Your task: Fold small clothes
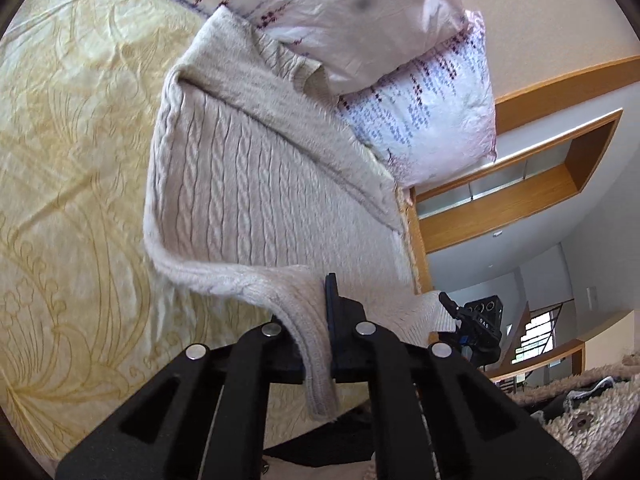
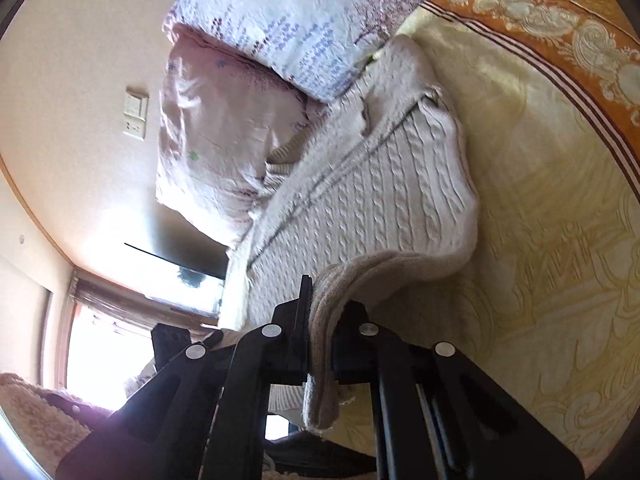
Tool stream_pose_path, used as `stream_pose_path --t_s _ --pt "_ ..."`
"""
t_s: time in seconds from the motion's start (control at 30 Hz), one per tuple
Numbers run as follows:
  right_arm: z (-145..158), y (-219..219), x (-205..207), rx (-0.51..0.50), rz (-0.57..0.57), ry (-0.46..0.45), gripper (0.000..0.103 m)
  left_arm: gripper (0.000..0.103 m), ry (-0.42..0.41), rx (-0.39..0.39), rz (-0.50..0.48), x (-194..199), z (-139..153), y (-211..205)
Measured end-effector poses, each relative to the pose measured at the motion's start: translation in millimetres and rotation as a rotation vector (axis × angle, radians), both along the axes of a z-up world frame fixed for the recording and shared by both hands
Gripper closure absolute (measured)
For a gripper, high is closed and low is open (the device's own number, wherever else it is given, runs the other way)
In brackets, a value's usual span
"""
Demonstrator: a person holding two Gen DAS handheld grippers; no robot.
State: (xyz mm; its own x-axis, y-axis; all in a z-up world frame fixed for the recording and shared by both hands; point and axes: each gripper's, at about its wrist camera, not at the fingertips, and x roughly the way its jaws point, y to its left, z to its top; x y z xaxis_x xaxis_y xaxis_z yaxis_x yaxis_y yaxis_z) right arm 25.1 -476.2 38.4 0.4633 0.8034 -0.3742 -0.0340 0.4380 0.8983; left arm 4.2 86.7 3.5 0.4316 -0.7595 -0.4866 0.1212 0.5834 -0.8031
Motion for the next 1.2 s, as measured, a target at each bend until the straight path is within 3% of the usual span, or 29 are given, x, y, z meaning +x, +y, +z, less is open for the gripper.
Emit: stream_pose_path --t_s 0.13,0.2,0.47,0.67,0.83,1.07,1.2 --pt "8.5 -1.4 24.7 0.117 -0.078 -0.063 0.095 0.097 -0.062 -0.121 0.115 22.4 12.5 19.7" --pt "9.3 -2.0 39.1 0.165 -0.106 -0.080 0.095 0.097 -0.076 -0.146 0.148 36.4 16.5 24.7" --pt "19.1 7.3 82.8 0.178 -0.108 -0.129 0.095 0.097 -0.123 -0.132 0.157 89.4 35.9 14.9" --pt "14.6 4.1 114.9 0.180 -0.123 -0.115 0.095 0.097 -0.107 -0.136 0.189 128.1 33.6 18.9" --pt "4.8 8.2 161.7 0.132 -0.138 -0.075 0.095 0.097 -0.083 -0.077 0.228 170.5 27.0 15.4" --pt "-44.3 21.4 214.2 0.032 -0.164 0.106 0.095 0.097 0.033 0.022 0.265 222.9 -9.2 3.9" --pt "-59.5 18.5 225.8 0.008 -0.205 0.173 0.095 0.097 0.074 0.030 0.292 237.2 -22.4 4.7"
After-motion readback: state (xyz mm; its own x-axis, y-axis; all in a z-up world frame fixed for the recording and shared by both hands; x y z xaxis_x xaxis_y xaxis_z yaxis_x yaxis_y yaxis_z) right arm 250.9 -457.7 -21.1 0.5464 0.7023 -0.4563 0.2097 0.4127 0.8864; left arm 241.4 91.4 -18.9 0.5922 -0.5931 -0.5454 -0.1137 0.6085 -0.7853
